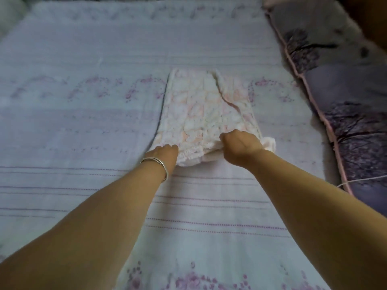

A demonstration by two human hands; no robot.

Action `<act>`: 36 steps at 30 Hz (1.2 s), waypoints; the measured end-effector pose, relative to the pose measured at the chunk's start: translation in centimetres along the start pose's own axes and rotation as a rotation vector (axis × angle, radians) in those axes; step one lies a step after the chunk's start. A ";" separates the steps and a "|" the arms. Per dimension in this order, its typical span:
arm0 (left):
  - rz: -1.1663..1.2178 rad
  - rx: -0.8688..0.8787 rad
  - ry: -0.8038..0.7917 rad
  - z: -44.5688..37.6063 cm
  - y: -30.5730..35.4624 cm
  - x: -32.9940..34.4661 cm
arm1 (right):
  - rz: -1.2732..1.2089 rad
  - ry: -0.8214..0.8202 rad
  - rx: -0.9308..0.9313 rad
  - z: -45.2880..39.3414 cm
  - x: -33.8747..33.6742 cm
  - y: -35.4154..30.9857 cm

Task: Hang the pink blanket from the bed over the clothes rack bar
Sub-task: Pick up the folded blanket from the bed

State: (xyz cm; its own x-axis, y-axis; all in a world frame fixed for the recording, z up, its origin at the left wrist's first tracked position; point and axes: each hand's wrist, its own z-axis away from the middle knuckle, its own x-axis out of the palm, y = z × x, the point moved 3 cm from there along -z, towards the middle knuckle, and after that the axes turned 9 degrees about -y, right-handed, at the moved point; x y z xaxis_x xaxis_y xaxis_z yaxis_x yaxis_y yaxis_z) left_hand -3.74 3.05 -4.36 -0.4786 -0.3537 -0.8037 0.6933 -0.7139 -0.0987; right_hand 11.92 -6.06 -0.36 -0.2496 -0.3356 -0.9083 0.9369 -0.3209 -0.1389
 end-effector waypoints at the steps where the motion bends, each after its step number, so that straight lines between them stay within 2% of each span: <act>1: 0.009 -0.018 0.023 1.1 -1.2 -2.0 | 0.005 0.022 -0.019 0.4 -2.3 -0.8; 6: 0.064 -0.106 0.154 7.8 -7.2 -10.4 | 0.004 0.118 -0.149 2.0 -12.7 -5.7; 12: 0.109 -0.277 0.299 18.8 -16.3 -17.9 | 0.048 0.074 -0.299 5.0 -23.5 -16.0; 18: 0.104 -0.423 0.423 29.7 -25.8 -20.9 | 0.174 0.303 -0.393 8.4 -29.9 -27.7; 23: 0.102 -0.476 0.532 39.9 -35.9 -20.3 | 0.222 0.396 -0.490 11.7 -33.1 -40.4; 29: 0.009 -0.602 0.661 53.9 -49.5 -16.3 | 0.201 0.490 -0.626 15.4 -34.8 -59.4; 30: -0.007 -0.618 0.672 54.9 -50.5 -16.0 | 0.197 0.504 -0.638 15.7 -34.9 -60.8; 36: -0.018 -0.798 0.743 65.1 -62.9 -11.5 | 0.135 0.509 -0.816 16.2 -35.0 -78.0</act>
State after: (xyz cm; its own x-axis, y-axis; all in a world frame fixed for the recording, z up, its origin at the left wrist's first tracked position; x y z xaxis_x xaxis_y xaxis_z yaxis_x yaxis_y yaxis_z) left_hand -76.93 12.68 49.35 -0.2328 0.2981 -0.9257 0.9678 -0.0225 -0.2507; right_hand -56.36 16.36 48.67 -0.1710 0.1607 -0.9721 0.8796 0.4693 -0.0771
